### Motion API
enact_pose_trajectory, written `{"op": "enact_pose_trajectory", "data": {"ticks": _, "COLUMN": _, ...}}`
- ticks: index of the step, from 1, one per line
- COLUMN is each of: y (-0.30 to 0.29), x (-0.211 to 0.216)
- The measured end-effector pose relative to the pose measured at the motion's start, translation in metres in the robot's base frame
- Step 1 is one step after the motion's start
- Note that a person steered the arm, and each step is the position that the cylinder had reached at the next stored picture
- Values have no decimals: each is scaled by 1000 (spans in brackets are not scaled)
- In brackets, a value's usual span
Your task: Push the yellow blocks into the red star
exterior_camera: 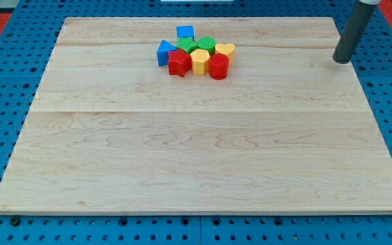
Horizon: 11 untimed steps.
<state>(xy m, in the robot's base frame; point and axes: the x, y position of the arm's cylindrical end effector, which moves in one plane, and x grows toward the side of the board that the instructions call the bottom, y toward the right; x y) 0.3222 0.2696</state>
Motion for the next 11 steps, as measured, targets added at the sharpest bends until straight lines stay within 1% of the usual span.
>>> {"op": "enact_pose_trajectory", "data": {"ticks": 1, "y": -98, "x": 0}}
{"op": "enact_pose_trajectory", "data": {"ticks": 2, "y": -148, "x": 0}}
{"op": "enact_pose_trajectory", "data": {"ticks": 3, "y": -154, "x": 28}}
{"op": "enact_pose_trajectory", "data": {"ticks": 4, "y": -123, "x": 31}}
{"op": "enact_pose_trajectory", "data": {"ticks": 5, "y": -118, "x": -15}}
{"op": "enact_pose_trajectory", "data": {"ticks": 6, "y": -176, "x": -37}}
{"op": "enact_pose_trajectory", "data": {"ticks": 7, "y": -208, "x": -14}}
{"op": "enact_pose_trajectory", "data": {"ticks": 8, "y": -211, "x": 16}}
{"op": "enact_pose_trajectory", "data": {"ticks": 9, "y": -242, "x": 13}}
{"op": "enact_pose_trajectory", "data": {"ticks": 10, "y": -287, "x": 13}}
{"op": "enact_pose_trajectory", "data": {"ticks": 11, "y": -313, "x": 6}}
